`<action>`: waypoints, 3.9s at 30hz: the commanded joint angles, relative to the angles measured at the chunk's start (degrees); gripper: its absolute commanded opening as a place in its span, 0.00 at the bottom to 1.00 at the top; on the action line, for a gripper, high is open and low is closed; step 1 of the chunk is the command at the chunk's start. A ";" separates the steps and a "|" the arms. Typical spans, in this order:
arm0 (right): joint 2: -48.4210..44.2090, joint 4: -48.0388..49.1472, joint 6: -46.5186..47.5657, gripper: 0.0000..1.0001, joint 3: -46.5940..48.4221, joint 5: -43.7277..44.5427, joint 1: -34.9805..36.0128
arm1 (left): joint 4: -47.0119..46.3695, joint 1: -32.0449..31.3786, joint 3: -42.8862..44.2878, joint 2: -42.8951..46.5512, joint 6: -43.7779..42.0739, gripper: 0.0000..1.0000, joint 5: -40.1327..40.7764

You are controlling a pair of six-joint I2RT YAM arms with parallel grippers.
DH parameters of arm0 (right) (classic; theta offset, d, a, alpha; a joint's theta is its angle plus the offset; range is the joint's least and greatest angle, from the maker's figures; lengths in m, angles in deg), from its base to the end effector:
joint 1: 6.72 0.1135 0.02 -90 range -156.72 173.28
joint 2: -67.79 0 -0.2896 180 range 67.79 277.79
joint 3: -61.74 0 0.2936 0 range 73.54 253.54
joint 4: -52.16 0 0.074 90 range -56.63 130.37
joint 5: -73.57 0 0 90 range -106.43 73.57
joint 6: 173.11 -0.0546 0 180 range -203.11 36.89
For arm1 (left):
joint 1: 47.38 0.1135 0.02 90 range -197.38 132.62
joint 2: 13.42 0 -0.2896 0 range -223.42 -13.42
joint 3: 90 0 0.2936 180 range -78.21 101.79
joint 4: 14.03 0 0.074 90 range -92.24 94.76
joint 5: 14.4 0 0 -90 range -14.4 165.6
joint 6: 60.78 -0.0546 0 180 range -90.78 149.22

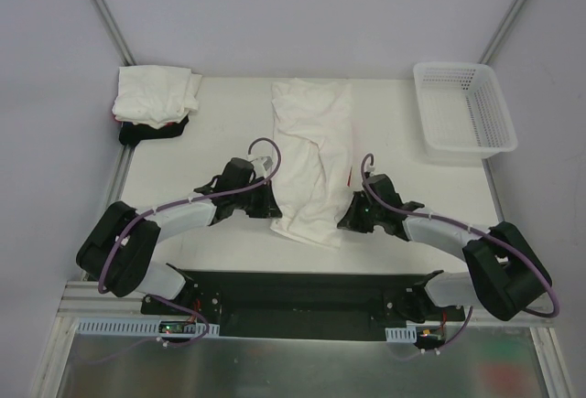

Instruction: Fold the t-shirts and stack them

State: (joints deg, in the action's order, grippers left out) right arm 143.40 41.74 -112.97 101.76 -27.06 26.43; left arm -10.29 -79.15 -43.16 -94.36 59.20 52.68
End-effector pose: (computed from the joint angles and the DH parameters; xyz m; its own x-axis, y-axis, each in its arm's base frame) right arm 0.2251 0.1591 0.1313 -0.8434 0.0336 -0.5363 -0.2592 0.8488 0.4609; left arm 0.2572 -0.1843 0.1586 -0.8247 -0.0306 -0.5647 0.3859 0.6994 -0.6016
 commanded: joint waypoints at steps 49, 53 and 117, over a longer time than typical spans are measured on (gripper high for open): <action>9.29 -5.58 5.43 0.01 22.48 1.58 -8.18 | -1.52 5.05 17.24 -8.70 -3.17 0.07 1.91; 10.25 -5.58 5.26 0.01 25.02 1.14 -10.20 | -2.58 5.23 18.47 -11.50 -2.73 0.07 1.03; 33.72 -5.23 6.14 0.01 50.43 -2.46 -18.29 | -0.03 15.42 40.80 -28.11 -4.75 0.09 -4.15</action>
State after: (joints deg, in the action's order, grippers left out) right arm 176.02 36.16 -107.62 148.45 -29.31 8.53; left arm -10.03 -63.87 -5.08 -120.09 55.44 49.49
